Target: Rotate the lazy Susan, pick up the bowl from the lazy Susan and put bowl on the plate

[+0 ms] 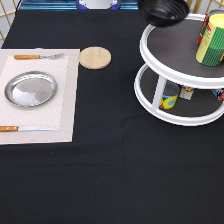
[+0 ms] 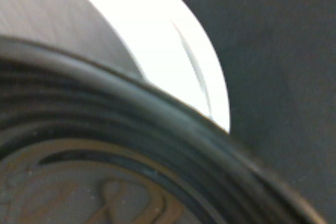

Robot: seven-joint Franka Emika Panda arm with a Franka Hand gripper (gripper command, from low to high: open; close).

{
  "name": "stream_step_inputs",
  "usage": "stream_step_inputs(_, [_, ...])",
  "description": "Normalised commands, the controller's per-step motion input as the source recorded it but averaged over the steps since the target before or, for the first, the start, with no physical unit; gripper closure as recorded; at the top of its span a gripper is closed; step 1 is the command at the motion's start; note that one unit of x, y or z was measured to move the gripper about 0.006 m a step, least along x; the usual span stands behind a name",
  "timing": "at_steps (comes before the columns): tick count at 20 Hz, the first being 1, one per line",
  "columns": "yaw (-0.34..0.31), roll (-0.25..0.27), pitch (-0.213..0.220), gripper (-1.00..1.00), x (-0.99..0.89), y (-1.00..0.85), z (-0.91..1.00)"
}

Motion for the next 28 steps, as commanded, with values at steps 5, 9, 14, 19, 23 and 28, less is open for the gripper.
stream_step_inputs(5, [-0.098,0.000,-0.166,1.00,0.19,-0.75,0.16])
stream_step_inputs(9, [-0.097,0.000,-0.172,1.00,0.14,-0.77,0.00])
stream_step_inputs(14, [-0.165,0.000,-0.143,1.00,0.08,-0.58,-0.02])
stream_step_inputs(19, [-0.296,0.000,-0.111,1.00,0.00,-0.22,0.00])
stream_step_inputs(23, [-0.351,-0.001,-0.040,1.00,-0.02,-0.09,-0.04])
stream_step_inputs(28, [-0.359,-0.010,-0.023,1.00,-0.04,-0.09,-0.33])
